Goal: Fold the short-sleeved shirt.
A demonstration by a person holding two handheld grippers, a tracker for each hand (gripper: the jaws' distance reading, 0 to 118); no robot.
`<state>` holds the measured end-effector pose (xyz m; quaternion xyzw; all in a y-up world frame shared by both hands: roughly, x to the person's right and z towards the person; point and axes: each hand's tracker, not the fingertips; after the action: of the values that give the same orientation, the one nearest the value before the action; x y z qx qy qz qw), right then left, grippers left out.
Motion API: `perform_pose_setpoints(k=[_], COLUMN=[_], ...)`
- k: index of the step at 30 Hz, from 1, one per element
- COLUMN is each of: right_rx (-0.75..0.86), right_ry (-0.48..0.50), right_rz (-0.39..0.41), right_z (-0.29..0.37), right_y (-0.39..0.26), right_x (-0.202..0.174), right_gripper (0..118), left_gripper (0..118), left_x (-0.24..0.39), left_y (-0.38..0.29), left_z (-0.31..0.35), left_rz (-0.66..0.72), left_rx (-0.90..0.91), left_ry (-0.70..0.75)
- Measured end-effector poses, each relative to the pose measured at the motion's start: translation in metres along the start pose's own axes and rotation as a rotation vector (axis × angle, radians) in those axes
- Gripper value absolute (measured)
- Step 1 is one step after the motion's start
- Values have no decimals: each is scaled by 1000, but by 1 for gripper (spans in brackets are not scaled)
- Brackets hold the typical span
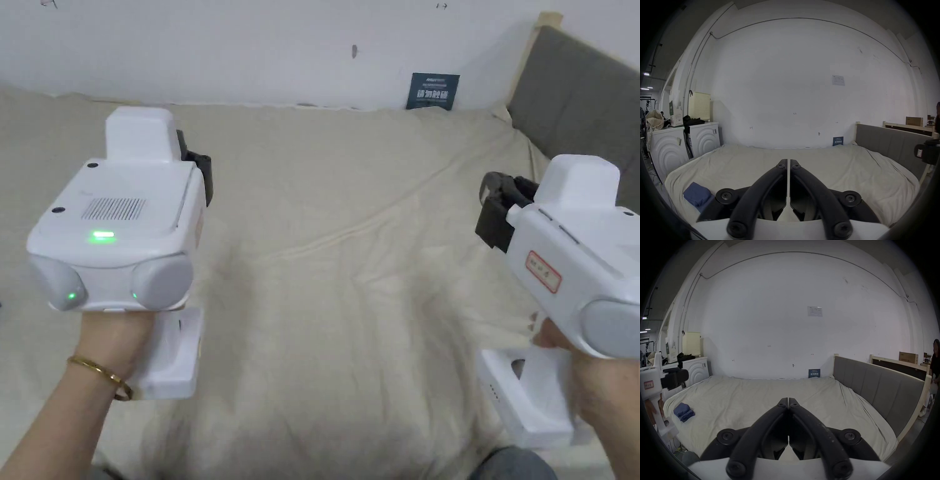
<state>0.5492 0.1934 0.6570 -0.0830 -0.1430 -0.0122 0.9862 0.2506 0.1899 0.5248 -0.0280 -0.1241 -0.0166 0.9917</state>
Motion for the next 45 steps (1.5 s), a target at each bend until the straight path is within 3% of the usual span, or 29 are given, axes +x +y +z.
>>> perform_pose_setpoints(k=[17, 19, 20, 21, 23, 27, 28, 45], right_rx=[-79, -83, -84, -86, -95, -94, -87, -84], right_ry=[42, 50, 52, 52, 58, 83, 73, 51], right_rz=[0, 10, 14, 16, 1, 5, 17, 11], right_z=[8, 8, 8, 9, 10, 9, 9, 9], right_y=[-45, -47, -48, -49, -47, -49, -49, -48], right_x=[-16, -17, -18, -20, -20, -22, -22, -20], right_gripper=[2, 2, 2, 3, 18, 107, 118, 118], left_gripper=[4, 17, 28, 48, 76, 118, 118, 118], left_x=[2, 0, 0, 0, 0, -1, -2, 1], left_y=[-70, -71, -72, -72, -73, -72, -72, -72], left_z=[28, 29, 29, 29, 30, 30, 30, 31], left_rz=[-33, -17, -17, -20, -37, -19, -17, -33], left_rx=[-123, -135, -140, -140, -145, -124, -120, -112], left_ry=[17, 11, 6, 2, 6, 19, 21, 48])
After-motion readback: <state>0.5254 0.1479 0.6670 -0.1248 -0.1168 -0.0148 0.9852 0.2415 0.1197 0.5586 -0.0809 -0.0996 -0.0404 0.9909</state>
